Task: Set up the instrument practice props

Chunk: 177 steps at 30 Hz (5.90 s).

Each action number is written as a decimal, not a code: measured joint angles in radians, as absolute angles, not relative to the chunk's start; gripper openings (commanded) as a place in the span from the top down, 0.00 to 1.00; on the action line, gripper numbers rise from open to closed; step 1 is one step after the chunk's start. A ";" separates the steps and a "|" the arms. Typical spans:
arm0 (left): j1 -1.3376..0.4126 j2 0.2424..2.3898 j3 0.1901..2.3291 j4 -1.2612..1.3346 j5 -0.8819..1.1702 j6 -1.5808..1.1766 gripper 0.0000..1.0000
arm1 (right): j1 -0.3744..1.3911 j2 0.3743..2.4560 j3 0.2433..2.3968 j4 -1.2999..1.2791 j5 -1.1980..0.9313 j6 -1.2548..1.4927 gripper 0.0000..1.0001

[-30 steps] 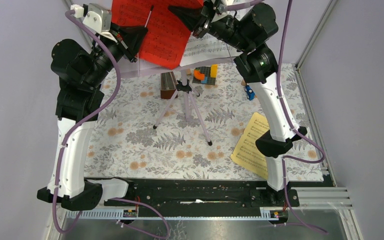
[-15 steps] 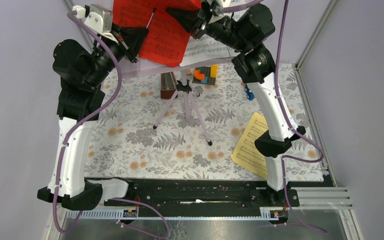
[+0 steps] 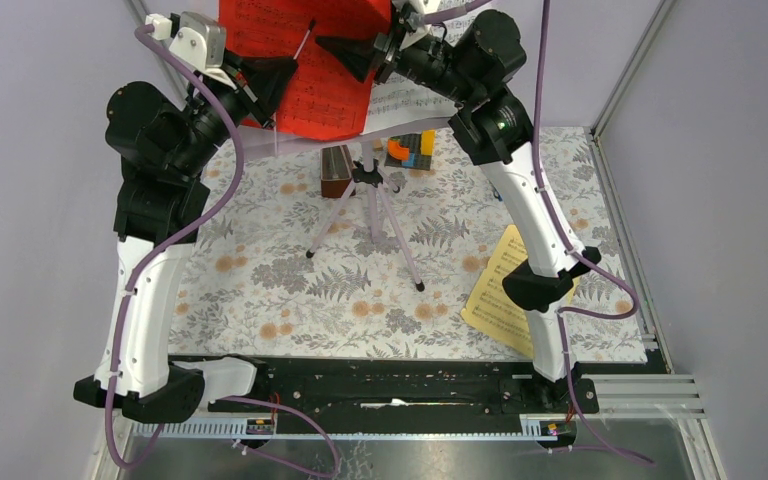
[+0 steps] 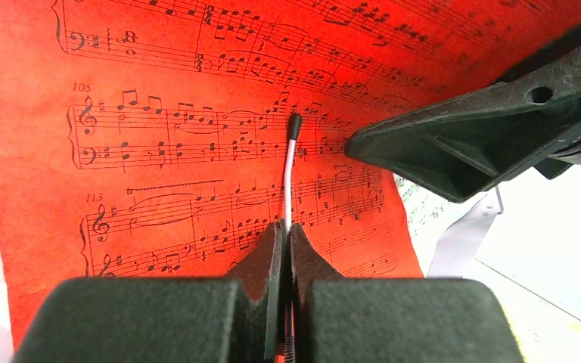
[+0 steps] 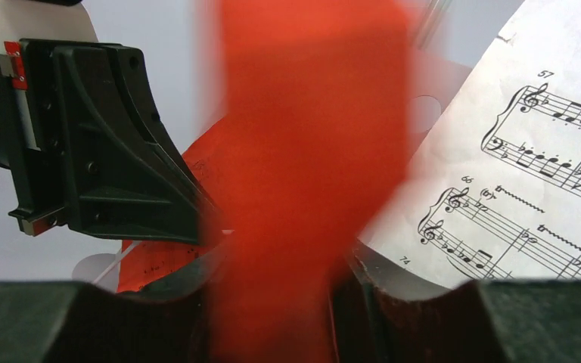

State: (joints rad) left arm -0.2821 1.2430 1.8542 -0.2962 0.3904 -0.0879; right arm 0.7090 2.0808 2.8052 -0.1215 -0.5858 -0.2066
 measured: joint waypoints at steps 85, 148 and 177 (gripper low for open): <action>-0.267 1.250 1.876 -0.299 0.434 -0.131 1.00 | 0.684 2.084 2.878 -0.228 -0.514 -0.253 0.55; -0.268 0.744 1.336 -0.870 0.635 0.355 0.17 | 0.361 1.026 1.193 -0.768 -0.618 -0.416 0.00; -0.968 1.342 1.049 -0.632 0.232 0.413 0.12 | -0.406 1.547 0.998 -0.746 -0.592 -0.416 0.00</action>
